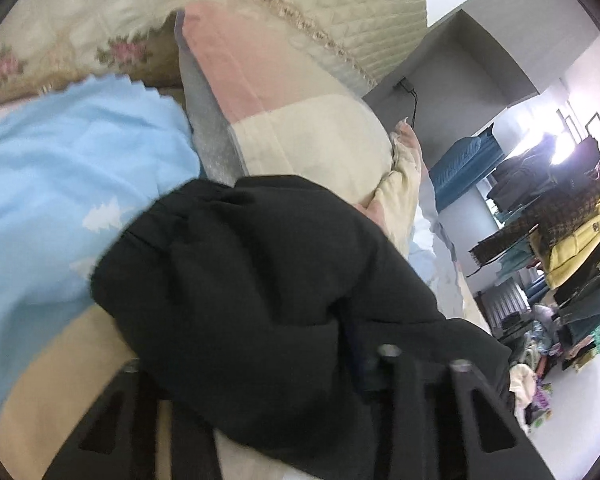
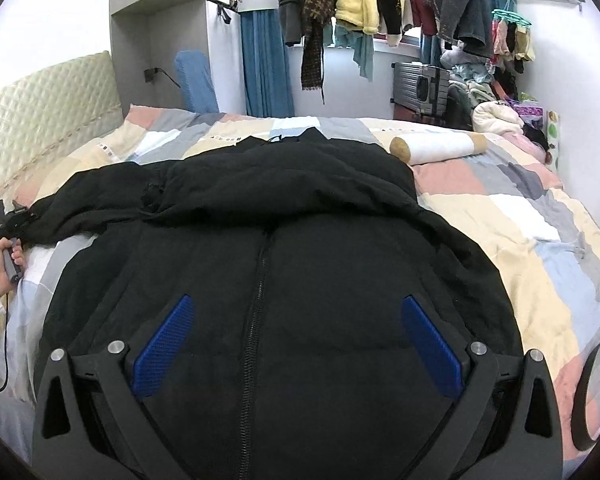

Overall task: Fold large clothes
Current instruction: 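Grasp the other sleeve cuff with the left tool and lift it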

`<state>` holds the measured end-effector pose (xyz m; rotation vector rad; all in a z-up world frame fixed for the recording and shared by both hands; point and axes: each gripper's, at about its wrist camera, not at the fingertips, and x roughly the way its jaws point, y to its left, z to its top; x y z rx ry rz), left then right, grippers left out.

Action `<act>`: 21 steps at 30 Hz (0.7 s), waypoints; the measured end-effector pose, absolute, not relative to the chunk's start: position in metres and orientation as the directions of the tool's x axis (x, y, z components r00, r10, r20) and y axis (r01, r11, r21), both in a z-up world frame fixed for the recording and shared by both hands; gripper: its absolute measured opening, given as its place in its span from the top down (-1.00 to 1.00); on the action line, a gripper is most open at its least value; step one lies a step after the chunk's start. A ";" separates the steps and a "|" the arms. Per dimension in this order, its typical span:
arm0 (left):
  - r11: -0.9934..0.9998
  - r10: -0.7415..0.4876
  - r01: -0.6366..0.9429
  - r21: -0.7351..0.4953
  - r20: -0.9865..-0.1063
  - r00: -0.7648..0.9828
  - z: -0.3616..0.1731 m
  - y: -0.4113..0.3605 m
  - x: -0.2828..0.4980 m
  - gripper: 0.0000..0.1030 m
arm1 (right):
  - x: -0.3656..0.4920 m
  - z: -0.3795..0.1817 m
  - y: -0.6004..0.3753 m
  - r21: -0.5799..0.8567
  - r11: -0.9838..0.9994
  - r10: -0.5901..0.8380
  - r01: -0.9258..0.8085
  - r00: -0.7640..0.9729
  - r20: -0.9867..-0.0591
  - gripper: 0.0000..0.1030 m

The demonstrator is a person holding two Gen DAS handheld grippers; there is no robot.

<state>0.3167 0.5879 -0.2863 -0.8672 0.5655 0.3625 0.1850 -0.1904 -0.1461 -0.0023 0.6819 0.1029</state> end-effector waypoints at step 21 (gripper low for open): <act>0.788 0.215 -0.459 -0.411 -0.515 0.830 -0.051 0.484 0.269 0.82 | 0.158 -0.118 -0.218 0.043 0.971 0.219 -0.237 0.792 -0.570 -1.00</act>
